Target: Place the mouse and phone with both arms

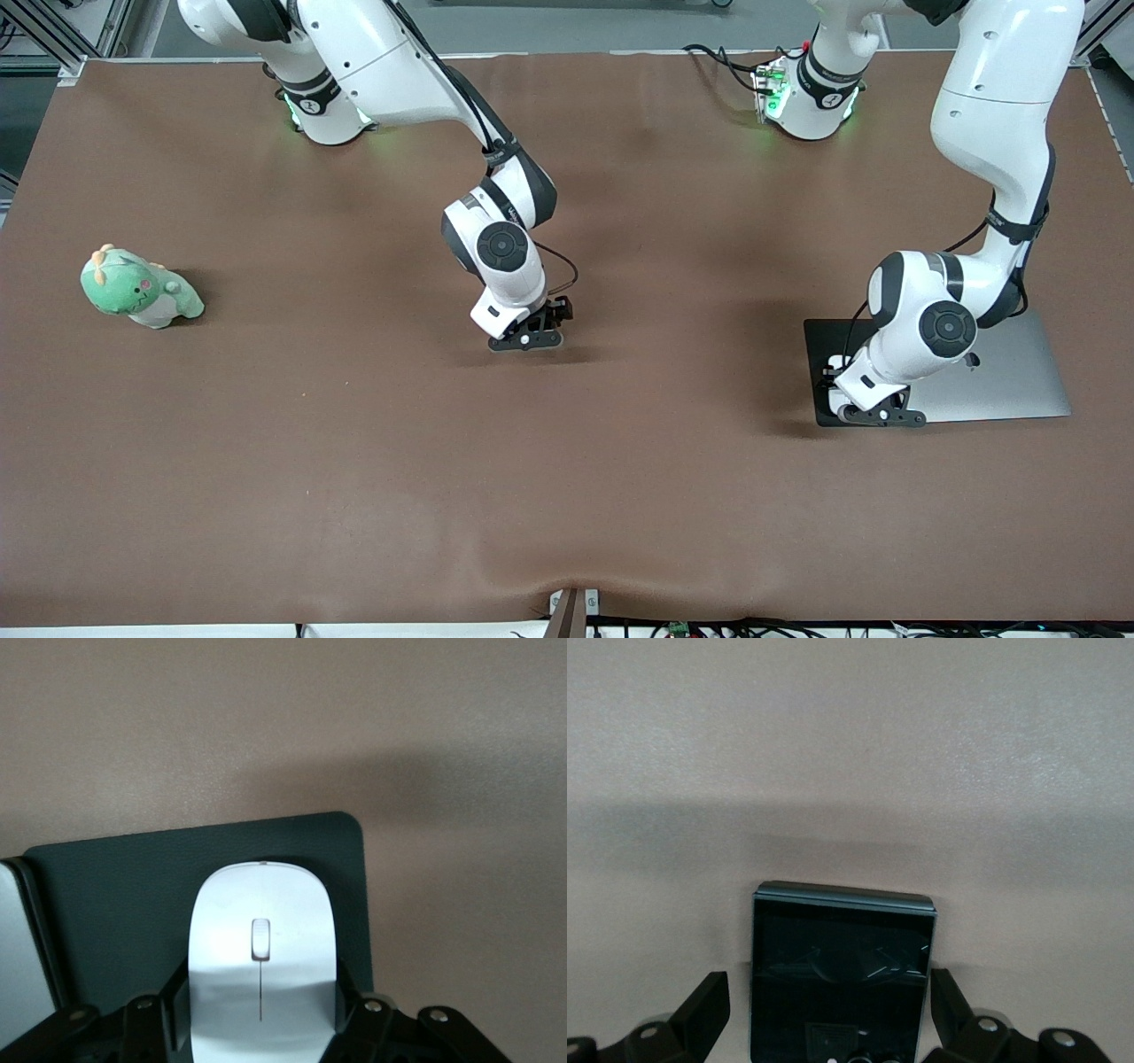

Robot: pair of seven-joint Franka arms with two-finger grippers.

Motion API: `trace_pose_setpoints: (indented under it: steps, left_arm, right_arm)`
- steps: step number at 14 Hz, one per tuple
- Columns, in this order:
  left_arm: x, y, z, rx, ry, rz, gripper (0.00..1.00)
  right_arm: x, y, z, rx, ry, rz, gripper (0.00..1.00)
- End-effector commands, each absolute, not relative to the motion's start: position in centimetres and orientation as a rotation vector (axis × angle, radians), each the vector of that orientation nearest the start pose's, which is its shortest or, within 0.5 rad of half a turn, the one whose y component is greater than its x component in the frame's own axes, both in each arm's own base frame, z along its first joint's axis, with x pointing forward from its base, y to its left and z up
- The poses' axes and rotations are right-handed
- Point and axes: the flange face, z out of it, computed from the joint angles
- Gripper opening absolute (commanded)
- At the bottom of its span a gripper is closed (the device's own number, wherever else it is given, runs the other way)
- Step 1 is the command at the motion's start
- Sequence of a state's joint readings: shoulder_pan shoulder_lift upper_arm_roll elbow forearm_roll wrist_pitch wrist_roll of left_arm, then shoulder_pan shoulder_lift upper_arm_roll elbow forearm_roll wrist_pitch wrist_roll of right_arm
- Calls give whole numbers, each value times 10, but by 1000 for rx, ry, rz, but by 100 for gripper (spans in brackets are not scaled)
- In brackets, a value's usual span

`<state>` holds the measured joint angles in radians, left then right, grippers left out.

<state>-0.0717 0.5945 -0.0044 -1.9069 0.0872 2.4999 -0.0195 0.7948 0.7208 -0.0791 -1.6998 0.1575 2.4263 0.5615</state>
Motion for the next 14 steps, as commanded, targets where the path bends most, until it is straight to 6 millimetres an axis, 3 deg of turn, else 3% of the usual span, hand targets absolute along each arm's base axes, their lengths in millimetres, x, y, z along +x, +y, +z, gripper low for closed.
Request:
trace_pose_setpoints:
  steps: [1, 2, 3, 5, 6, 7, 8, 10, 12, 14]
  left_arm:
    - [629, -46, 176, -3077, 233, -30, 72]
    - [629, -46, 176, -3078, 231, -30, 82]
    - [630, -49, 180, -3078, 231, -40, 100]
    - [633, -55, 191, -3079, 220, -69, 100]
    - [636, -56, 206, -3078, 223, -102, 100]
    - [639, -57, 223, -3076, 229, -137, 100]
    - [641, -57, 242, -3073, 230, -177, 100]
    - [644, -59, 272, -3072, 221, -235, 100]
    - [646, -61, 304, -3069, 219, -311, 100]
    - [644, -63, 334, -3064, 219, -339, 100]
  right_arm:
    - [505, 449, 173, -3097, -56, 13, 100]
    - [504, 449, 170, -3098, -37, 13, 100]
    - [503, 452, 168, -3098, -2, 13, 100]
    - [502, 454, 167, -3099, 8, 12, 100]
    - [503, 454, 169, -3097, 8, 9, 73]
    - [504, 455, 171, -3096, 10, 8, 29]
    - [506, 455, 175, -3095, 35, 12, 0]
    - [515, 445, 184, -3109, 108, 54, 0]
    - [533, 425, 220, -3124, 158, 129, 0]
    - [555, 389, 269, -3115, 242, 173, 0]
